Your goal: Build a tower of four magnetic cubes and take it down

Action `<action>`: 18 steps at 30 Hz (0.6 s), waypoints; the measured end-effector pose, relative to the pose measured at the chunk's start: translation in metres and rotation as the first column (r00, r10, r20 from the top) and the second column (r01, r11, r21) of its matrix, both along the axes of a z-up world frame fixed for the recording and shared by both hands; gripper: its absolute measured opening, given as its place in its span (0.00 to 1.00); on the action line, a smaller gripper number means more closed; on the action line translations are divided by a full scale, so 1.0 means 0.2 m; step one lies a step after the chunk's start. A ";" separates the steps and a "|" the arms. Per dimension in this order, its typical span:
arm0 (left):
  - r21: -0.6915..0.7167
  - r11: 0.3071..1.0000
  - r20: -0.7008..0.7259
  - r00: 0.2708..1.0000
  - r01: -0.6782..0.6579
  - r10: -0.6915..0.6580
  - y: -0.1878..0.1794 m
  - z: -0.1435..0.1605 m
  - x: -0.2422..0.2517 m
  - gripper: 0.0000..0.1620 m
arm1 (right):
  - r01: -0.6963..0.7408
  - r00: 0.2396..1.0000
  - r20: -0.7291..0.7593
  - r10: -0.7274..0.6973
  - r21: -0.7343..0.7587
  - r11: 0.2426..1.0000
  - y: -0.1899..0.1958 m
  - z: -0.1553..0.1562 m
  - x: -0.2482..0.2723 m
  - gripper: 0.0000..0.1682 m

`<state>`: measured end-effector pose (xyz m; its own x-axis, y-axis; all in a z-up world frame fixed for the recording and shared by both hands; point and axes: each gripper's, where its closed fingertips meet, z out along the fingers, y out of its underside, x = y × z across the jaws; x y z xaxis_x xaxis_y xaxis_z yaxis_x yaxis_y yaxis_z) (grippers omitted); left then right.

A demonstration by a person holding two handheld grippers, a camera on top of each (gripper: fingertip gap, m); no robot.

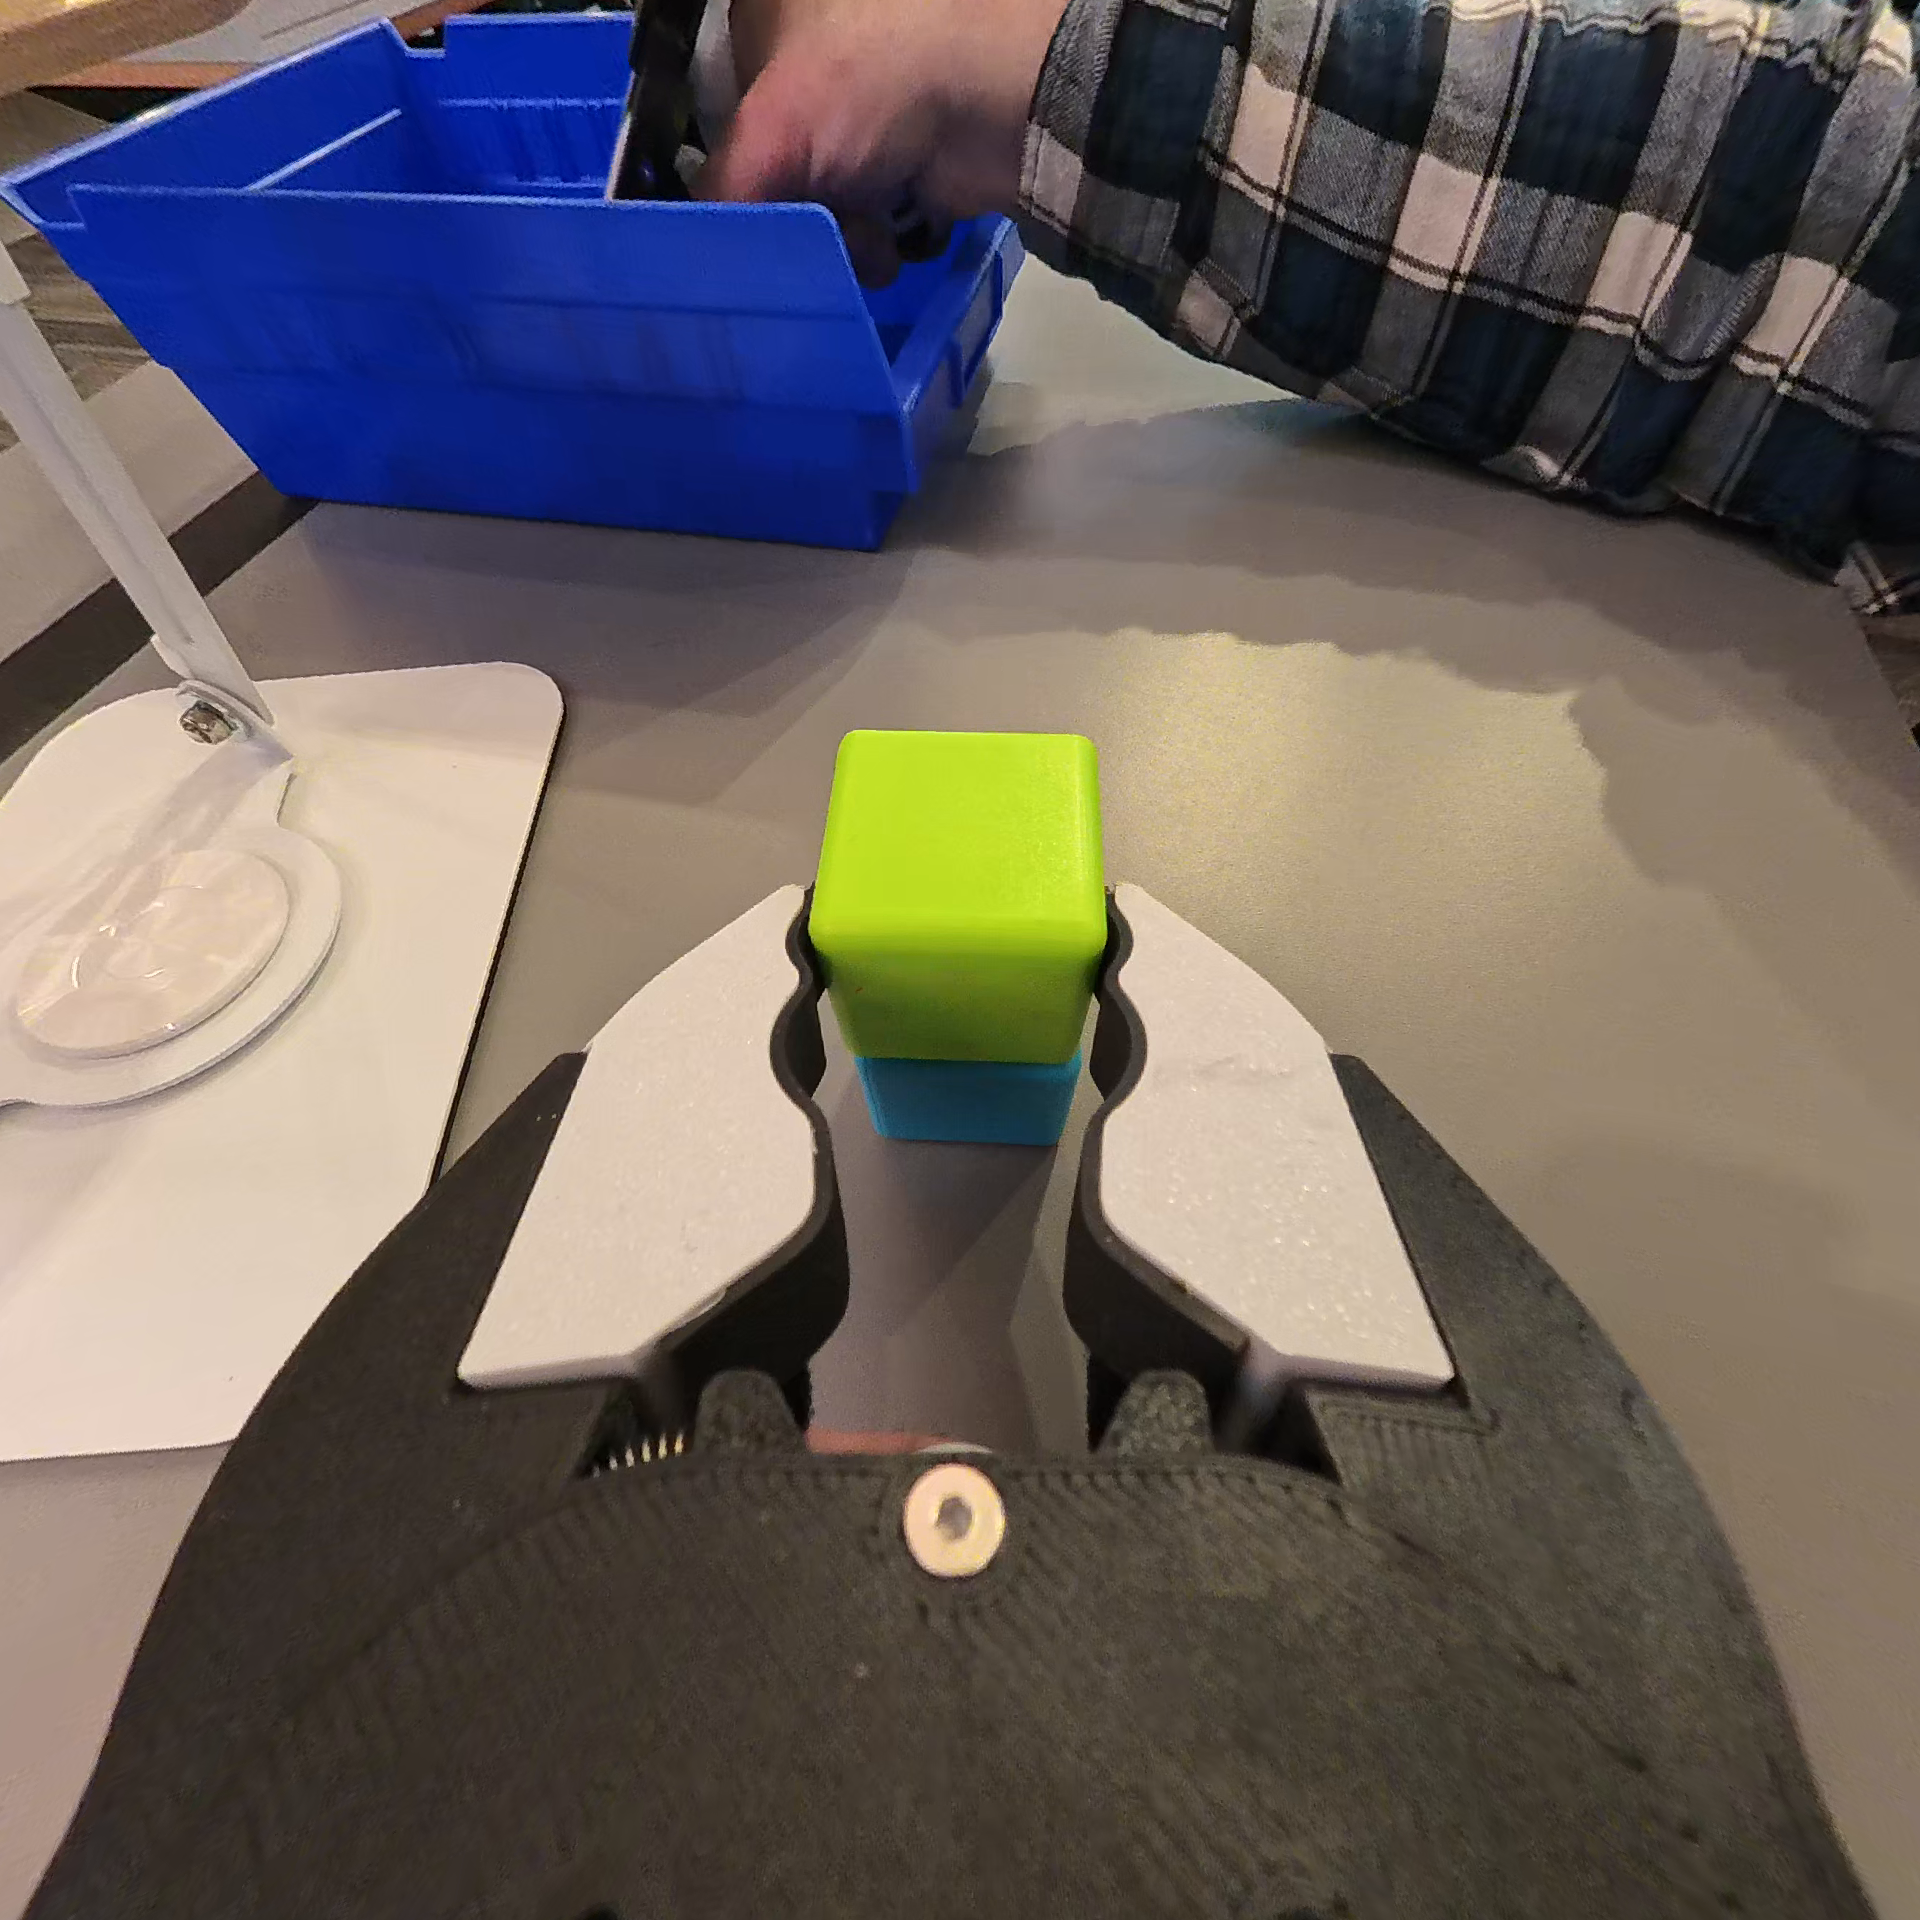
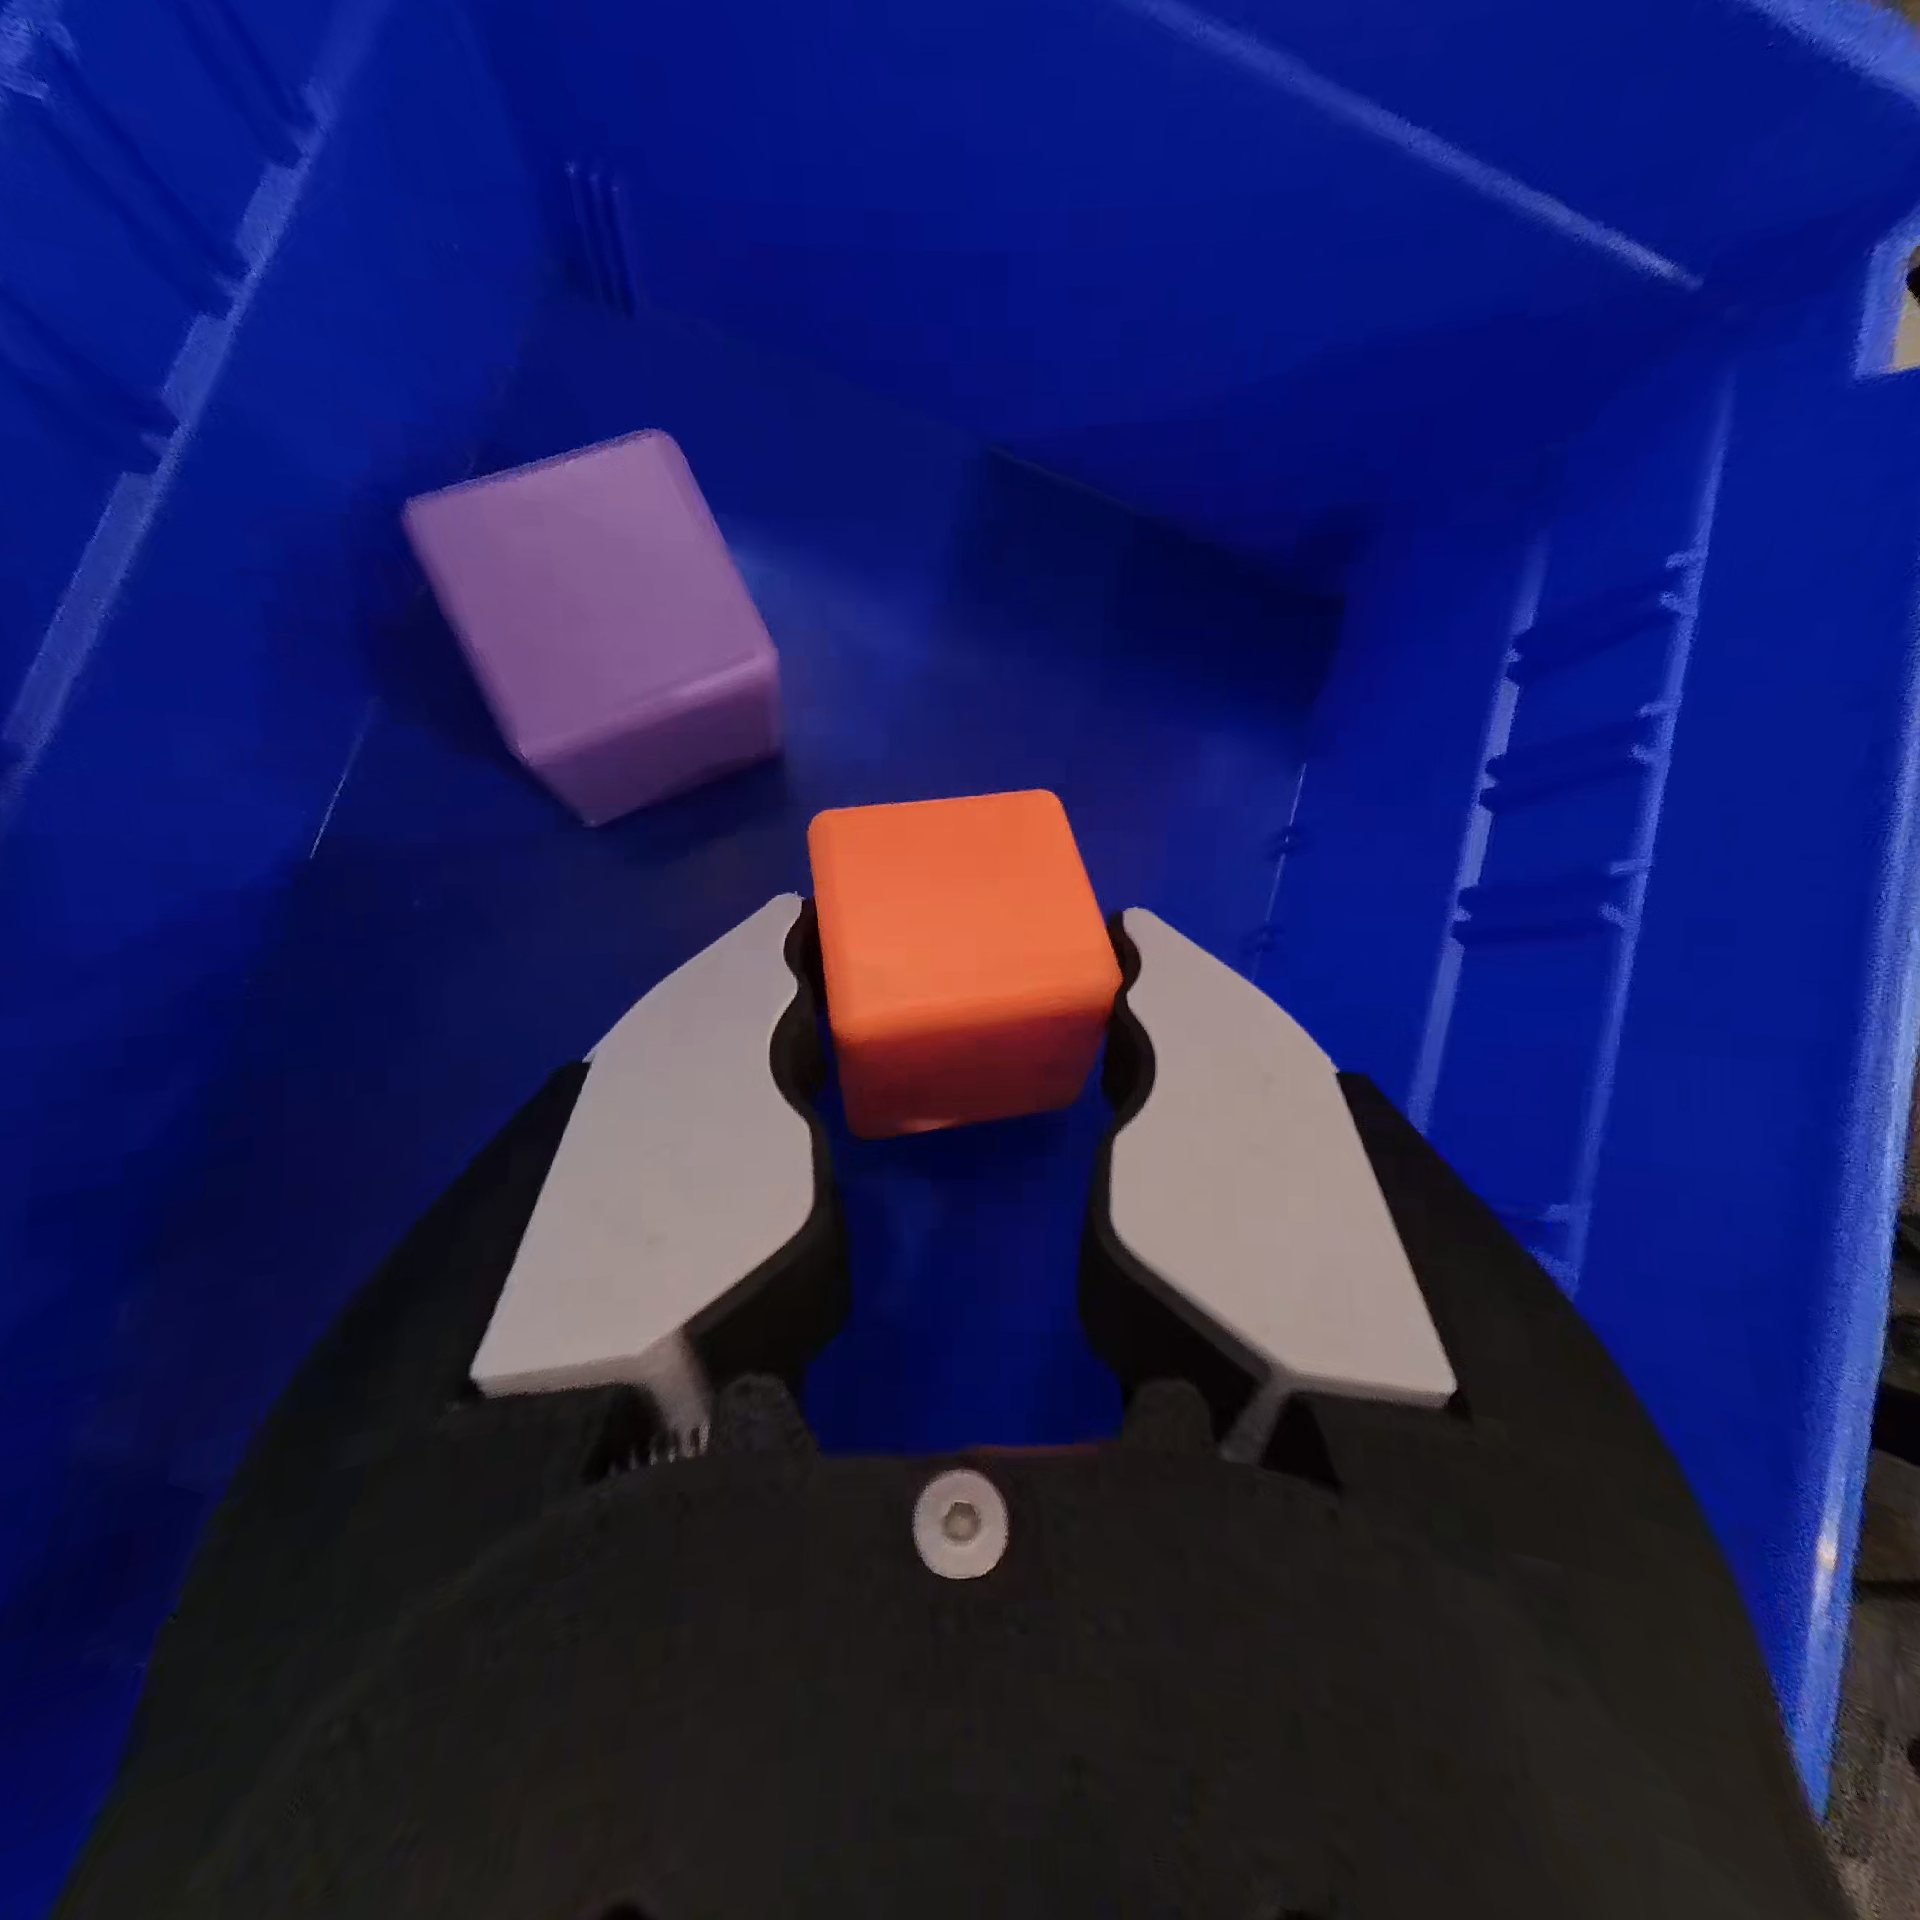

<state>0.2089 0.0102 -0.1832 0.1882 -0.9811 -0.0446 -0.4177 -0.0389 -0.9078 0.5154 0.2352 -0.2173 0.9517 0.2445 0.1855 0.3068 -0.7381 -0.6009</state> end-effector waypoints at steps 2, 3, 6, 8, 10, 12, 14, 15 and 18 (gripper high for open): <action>0.002 1.000 0.001 1.000 -0.005 0.005 0.00 0.00 0.00 0.30 | 0.003 1.000 0.008 -0.003 -0.010 1.000 -0.01 0.00 0.00 0.32; -0.001 1.000 0.002 1.000 -0.005 0.005 0.00 0.00 0.00 0.30 | 0.006 1.000 0.010 -0.005 -0.017 1.000 -0.02 0.00 0.00 0.32; -0.001 1.000 0.005 1.000 -0.006 0.006 0.01 0.00 0.00 0.30 | 0.013 1.000 0.021 -0.012 -0.043 0.999 -0.04 -0.01 0.00 0.39; 0.002 1.000 0.002 1.000 -0.005 0.005 0.01 0.00 0.00 0.30 | 0.015 1.000 0.014 -0.014 -0.041 0.999 -0.06 -0.01 0.00 0.40; 0.002 1.000 0.003 1.000 -0.005 0.005 0.01 0.00 0.00 0.30 | 0.008 1.000 -0.010 -0.008 -0.029 1.000 -0.06 0.02 -0.02 0.44; -0.001 1.000 0.004 1.000 -0.006 0.006 0.01 0.00 0.00 0.30 | 0.000 1.000 -0.008 0.000 -0.001 1.000 -0.07 0.07 -0.03 0.44; -0.003 1.000 0.006 1.000 -0.005 0.005 0.01 0.00 0.00 0.30 | -0.014 1.000 -0.011 0.014 0.036 0.999 -0.09 0.15 -0.05 0.44; -0.004 1.000 0.006 1.000 -0.005 0.005 0.01 0.00 0.00 0.30 | -0.019 1.000 -0.001 0.019 0.063 0.998 -0.10 0.19 -0.06 0.43; -0.009 1.000 0.006 1.000 -0.004 0.004 0.01 0.00 0.00 0.30 | -0.058 0.997 0.053 0.051 0.135 0.989 -0.14 0.33 -0.09 0.41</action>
